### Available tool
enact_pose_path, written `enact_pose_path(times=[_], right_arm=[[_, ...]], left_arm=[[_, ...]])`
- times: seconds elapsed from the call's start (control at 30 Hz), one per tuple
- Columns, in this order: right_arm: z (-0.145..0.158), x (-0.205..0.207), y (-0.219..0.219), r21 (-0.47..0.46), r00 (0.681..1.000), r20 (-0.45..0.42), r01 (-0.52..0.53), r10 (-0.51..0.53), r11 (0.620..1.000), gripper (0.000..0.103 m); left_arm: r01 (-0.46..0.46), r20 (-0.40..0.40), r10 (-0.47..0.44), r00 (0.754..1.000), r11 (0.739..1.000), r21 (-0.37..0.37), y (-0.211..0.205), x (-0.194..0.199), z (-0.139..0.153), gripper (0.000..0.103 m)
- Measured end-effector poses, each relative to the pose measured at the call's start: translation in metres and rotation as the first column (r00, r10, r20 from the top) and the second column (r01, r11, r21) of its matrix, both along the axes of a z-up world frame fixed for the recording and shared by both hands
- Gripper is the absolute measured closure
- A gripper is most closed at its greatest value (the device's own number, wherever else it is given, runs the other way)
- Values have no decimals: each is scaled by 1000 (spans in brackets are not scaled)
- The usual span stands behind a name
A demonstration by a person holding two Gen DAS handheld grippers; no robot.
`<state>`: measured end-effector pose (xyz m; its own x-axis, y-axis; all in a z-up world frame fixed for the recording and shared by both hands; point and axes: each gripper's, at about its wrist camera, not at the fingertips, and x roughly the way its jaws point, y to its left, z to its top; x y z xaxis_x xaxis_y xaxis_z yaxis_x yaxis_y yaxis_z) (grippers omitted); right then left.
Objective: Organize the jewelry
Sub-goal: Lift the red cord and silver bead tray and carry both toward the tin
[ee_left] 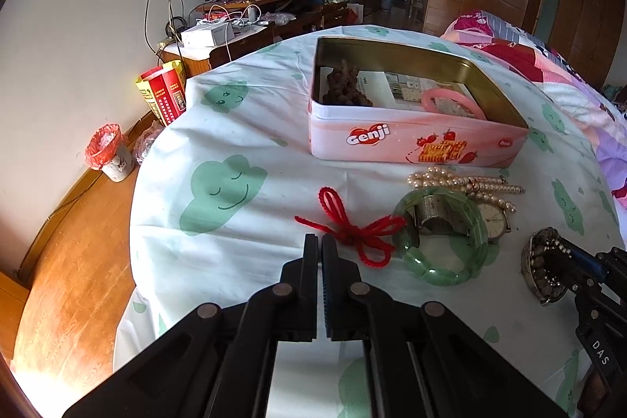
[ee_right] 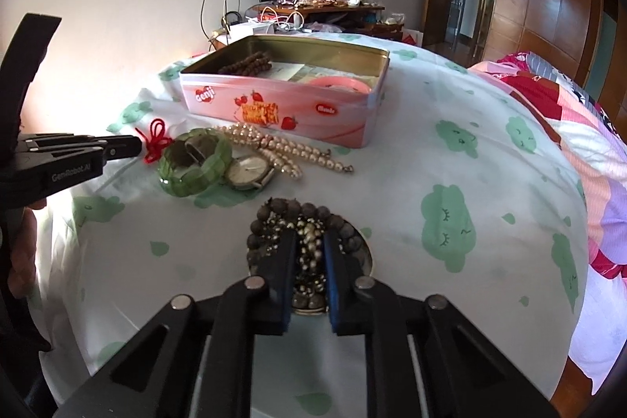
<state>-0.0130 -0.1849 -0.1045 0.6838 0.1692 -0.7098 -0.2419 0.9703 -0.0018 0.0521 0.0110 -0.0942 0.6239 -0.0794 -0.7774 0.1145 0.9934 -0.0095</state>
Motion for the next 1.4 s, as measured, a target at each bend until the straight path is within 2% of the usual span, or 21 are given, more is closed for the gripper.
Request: enact_pose_path(times=[0.23, 0.33, 0.73, 0.8, 0.87, 0.93, 1.0, 1.17, 1.33, 1.4], right_arm=[[12, -4, 0, 32, 999, 50, -13, 11, 999, 90], [17, -6, 0, 46, 997, 71, -15, 11, 999, 90], [10, -3, 0, 51, 999, 47, -21, 18, 999, 90], [10, -3, 0, 52, 999, 45, -21, 18, 998, 90], [9, -2, 0, 56, 999, 42, -22, 19, 998, 90], [8, -2, -1, 60, 999, 38, -23, 21, 998, 90], [7, -1, -1, 63, 999, 35, -24, 22, 998, 90], [7, -1, -1, 70, 999, 36, -24, 22, 997, 90], [5, 1, -1, 74, 999, 31, -25, 23, 997, 90], [5, 1, -1, 75, 999, 29, -25, 23, 997, 90]], left_arm=[[-13, 1, 13, 1000, 1000, 6, 0, 1, 0, 101], [-18, -9, 18, 1000, 1000, -23, 4, 3, 0, 101], [15, 20, -15, 1000, 999, -43, -7, 7, 9, 98], [11, 22, -10, 1000, 999, -49, -6, 7, 10, 84], [-7, 37, 8, 999, 999, -34, -6, 7, 12, 43], [-14, 62, 16, 998, 999, -36, -7, 6, 15, 38], [-2, 54, 3, 999, 999, -34, -10, 11, 14, 38], [-30, 12, 29, 1000, 998, 54, -14, 23, 2, 38], [-15, 3, 15, 1000, 997, 78, -18, 23, -7, 38], [10, 13, -11, 1000, 998, 58, -19, 20, -7, 51]])
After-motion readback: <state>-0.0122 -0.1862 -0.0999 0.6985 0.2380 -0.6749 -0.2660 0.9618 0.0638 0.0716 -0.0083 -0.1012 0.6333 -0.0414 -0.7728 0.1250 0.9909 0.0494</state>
